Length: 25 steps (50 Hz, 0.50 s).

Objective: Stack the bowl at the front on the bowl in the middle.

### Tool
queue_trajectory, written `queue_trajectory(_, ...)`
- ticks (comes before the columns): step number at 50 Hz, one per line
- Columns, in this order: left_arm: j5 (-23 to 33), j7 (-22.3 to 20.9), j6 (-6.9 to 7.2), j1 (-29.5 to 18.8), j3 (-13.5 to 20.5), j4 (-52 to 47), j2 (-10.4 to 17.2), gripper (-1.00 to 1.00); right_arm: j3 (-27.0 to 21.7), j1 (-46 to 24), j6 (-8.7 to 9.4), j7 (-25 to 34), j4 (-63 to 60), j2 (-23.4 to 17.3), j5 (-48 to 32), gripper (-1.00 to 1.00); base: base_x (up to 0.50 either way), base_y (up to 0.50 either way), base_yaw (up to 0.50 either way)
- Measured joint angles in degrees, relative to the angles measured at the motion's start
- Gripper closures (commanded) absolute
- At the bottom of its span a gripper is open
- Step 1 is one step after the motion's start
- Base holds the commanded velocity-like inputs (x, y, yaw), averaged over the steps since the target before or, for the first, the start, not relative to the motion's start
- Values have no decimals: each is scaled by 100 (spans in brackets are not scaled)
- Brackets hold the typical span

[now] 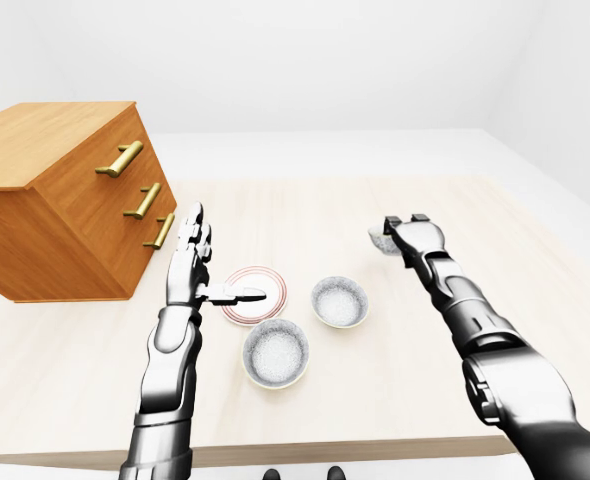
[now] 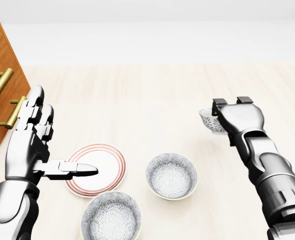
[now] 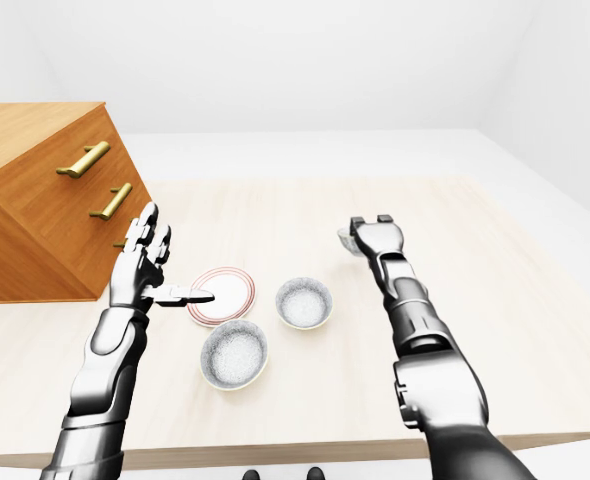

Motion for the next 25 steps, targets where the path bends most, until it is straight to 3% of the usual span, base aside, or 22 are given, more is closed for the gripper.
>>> queue_trajectory(17, 19, 4, 0, 42, -29, -69, -29, -100, -483, 1580, 0, 2506, -3411, 344, 1945, 100, 0, 0, 0)
queue_trajectory(25, 25, 3, 0, 47, -33, -98, -34, -100, -513, 2016, -1, 3367, -4667, 591, 2494, 100, 0, 0, 0)
